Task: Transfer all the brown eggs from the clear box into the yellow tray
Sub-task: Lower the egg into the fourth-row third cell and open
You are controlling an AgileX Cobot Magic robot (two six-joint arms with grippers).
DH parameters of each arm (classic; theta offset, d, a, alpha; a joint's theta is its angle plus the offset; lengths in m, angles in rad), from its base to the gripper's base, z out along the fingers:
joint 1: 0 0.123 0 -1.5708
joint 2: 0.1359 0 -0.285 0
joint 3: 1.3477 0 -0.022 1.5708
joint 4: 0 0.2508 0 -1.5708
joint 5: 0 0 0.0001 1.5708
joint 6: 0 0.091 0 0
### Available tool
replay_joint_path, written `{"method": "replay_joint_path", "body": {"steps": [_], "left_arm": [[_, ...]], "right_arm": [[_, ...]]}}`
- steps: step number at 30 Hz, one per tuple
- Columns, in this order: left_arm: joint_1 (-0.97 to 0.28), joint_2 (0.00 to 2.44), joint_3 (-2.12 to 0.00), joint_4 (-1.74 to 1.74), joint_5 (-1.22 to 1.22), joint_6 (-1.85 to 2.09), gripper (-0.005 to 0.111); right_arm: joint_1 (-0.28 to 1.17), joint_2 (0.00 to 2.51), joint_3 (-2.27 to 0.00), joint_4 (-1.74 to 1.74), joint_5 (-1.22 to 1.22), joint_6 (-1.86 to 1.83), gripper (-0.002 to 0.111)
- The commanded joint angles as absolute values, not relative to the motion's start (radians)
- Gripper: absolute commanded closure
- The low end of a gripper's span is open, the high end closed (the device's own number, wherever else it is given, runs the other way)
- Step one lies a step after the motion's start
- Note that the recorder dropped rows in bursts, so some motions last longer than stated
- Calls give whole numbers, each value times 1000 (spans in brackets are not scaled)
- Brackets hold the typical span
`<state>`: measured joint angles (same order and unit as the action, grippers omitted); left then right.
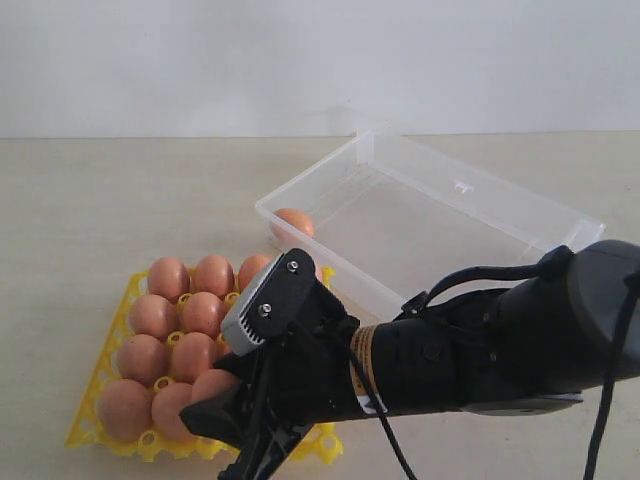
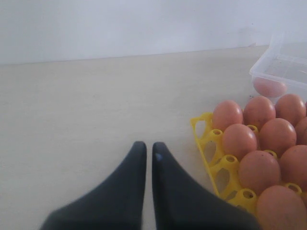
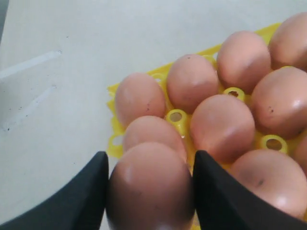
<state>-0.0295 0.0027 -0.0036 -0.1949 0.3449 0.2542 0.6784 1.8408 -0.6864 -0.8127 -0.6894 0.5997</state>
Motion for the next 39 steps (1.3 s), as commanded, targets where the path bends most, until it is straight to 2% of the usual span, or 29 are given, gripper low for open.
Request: {"method": "replay_joint_path", "body": {"steps": [1, 16, 24, 29, 34, 39], "left_arm": [[-34, 0, 0, -194, 341, 256, 103], [-34, 0, 0, -194, 341, 256, 103], [-34, 0, 0, -194, 341, 256, 103], [-34, 0, 0, -194, 341, 256, 103], [-34, 0, 0, -194, 341, 256, 103], [-34, 0, 0, -194, 341, 256, 103]], "right_arm": [[672, 1836, -688, -768, -687, 519, 108], [672, 1836, -688, -759, -664, 514, 106], [672, 1836, -688, -759, -664, 514, 67], [672, 1836, -688, -759, -664, 517, 58], [672, 1836, -688, -759, -664, 517, 41], [672, 1836, -688, -734, -673, 517, 39]]}}
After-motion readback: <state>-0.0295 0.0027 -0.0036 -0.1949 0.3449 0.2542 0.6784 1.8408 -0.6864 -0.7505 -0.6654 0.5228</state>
